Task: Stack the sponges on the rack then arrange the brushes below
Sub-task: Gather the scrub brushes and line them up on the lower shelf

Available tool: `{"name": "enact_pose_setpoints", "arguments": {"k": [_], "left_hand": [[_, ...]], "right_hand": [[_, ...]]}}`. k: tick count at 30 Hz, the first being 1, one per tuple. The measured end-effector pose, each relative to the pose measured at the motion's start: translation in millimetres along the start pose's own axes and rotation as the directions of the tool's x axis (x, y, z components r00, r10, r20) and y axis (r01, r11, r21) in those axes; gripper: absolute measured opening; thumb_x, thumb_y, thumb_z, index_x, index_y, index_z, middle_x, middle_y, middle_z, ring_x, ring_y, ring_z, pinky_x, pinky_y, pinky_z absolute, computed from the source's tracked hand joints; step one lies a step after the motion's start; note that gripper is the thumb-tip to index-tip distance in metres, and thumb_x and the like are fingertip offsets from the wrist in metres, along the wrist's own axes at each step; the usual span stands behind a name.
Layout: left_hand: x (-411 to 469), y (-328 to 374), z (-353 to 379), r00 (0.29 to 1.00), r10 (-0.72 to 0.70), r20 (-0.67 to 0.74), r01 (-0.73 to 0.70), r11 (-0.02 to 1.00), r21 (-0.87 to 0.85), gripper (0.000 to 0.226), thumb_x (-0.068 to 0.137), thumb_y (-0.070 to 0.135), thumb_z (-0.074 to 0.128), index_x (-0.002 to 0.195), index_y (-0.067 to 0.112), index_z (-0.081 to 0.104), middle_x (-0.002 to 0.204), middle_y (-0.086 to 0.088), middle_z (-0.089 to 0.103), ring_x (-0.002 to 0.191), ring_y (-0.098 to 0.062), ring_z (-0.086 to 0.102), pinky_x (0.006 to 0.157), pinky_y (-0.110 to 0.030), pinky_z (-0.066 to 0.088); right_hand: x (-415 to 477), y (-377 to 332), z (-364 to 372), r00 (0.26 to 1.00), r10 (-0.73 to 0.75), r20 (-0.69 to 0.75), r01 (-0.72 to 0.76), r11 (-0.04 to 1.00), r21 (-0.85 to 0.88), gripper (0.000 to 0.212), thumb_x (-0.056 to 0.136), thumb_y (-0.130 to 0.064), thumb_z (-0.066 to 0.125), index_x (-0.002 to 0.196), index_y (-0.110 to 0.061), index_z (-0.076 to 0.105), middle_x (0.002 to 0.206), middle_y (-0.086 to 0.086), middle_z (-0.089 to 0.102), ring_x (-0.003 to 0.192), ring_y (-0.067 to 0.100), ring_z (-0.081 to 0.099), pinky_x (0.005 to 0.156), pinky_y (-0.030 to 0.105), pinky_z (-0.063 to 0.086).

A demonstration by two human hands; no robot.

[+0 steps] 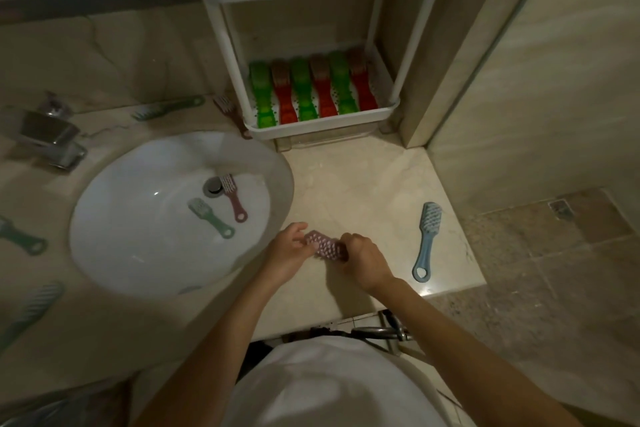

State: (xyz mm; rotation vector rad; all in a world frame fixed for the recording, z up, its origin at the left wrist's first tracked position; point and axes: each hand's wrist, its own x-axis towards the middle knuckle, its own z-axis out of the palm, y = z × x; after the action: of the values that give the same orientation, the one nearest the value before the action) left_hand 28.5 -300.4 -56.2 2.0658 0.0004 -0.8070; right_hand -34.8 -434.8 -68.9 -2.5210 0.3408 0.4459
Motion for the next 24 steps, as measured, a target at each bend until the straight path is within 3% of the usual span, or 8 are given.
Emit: {"name": "enact_pose_setpoints", "arguments": {"k": [4,7,8,10,13,15,18,24], "left_hand": [[-3.8,8.4,0.5,0.998,0.049,-0.025,-0.052,0.988,-0.142,0.021,0.086,0.008,0.063,0.106,0.006,0.057,0.101,-0.011,0.062,0.078,-0.015,0.058,0.057,-0.015,0.048],[-3.6,18.6,-0.1,0.997,0.036,-0.067,-0.056,0.942,-0.331,0.013,0.085,0.004,0.063,0.094,0.008,0.055,0.096,-0.014,0.063,0.077,-0.018,0.062,0.064,-0.02,0.054],[-2.7,21.4,-0.2,0.996,0.031,-0.086,-0.061,0.926,-0.373,0.013,0.085,0.004,0.063,0.095,0.008,0.056,0.097,-0.014,0.063,0.079,-0.019,0.063,0.065,-0.02,0.055],[0.0,27.1,-1.0,0.992,0.012,-0.127,-0.069,0.885,-0.46,0.015,0.086,0.005,0.062,0.099,0.005,0.055,0.095,-0.012,0.063,0.078,-0.017,0.063,0.061,-0.015,0.055],[3.6,35.2,0.9,0.984,0.004,-0.178,-0.094,0.861,-0.5,0.013,0.087,0.008,0.062,0.099,0.006,0.055,0.088,-0.006,0.062,0.075,-0.013,0.061,0.062,-0.016,0.054],[4.1,40.5,6.2,0.981,0.011,-0.192,-0.109,0.855,-0.508,0.006,0.087,0.007,0.062,0.089,0.009,0.057,0.083,-0.004,0.061,0.073,-0.012,0.059,0.067,-0.02,0.051],[3.1,47.3,15.2,0.983,0.024,-0.181,-0.121,0.829,-0.546,0.014,0.087,0.003,0.06,0.078,0.013,0.056,0.078,-0.002,0.06,0.07,-0.01,0.058,0.065,-0.018,0.052],[2.2,48.9,10.8,0.982,0.009,-0.189,-0.121,0.798,-0.591,0.012,0.088,0.002,0.059,0.099,0.003,0.054,0.083,-0.003,0.06,0.075,-0.011,0.06,0.058,-0.01,0.053]], "right_hand": [[-2.8,-1.6,-10.4,0.994,-0.099,-0.052,0.104,0.989,0.102,0.02,0.085,-0.012,0.062,0.099,0.001,0.061,0.098,0.019,0.062,0.081,0.028,0.056,0.063,0.025,0.029],[-0.9,-0.6,-23.1,0.988,-0.131,-0.084,0.146,0.966,0.211,0.027,0.082,-0.005,0.062,0.109,0.0,0.061,0.104,0.018,0.062,0.083,0.021,0.054,0.065,0.019,0.037],[-0.5,2.0,-28.4,0.988,-0.088,-0.126,0.119,0.957,0.266,0.031,0.082,-0.006,0.063,0.114,-0.002,0.06,0.108,0.015,0.06,0.084,0.018,0.053,0.068,0.016,0.04],[-1.9,12.4,-38.0,0.945,0.071,-0.321,0.032,0.953,0.303,0.041,0.082,-0.012,0.065,0.122,-0.006,0.055,0.116,0.012,0.055,0.096,0.02,0.054,0.082,0.024,0.044],[-5.6,36.5,-48.0,0.771,0.299,-0.563,-0.19,0.951,0.245,0.05,0.083,-0.012,0.062,0.129,-0.002,0.046,0.129,0.019,0.046,0.12,0.034,0.043,0.099,0.039,0.036],[-4.9,51.8,-51.8,0.731,0.444,-0.518,-0.375,0.896,0.24,0.059,0.084,-0.017,0.062,0.134,0.001,0.037,0.133,0.022,0.041,0.124,0.038,0.038,0.099,0.043,0.035],[-3.6,67.3,-50.6,0.707,0.601,-0.372,-0.558,0.798,0.227,0.073,0.085,-0.023,0.062,0.14,0.007,0.023,0.137,0.025,0.038,0.127,0.039,0.037,0.099,0.045,0.037],[-1.0,70.1,-46.7,0.76,0.576,-0.3,-0.561,0.815,0.145,0.045,0.088,-0.02,0.058,0.121,0.005,0.042,0.124,0.023,0.051,0.113,0.039,0.052,0.091,0.041,0.044]]}}
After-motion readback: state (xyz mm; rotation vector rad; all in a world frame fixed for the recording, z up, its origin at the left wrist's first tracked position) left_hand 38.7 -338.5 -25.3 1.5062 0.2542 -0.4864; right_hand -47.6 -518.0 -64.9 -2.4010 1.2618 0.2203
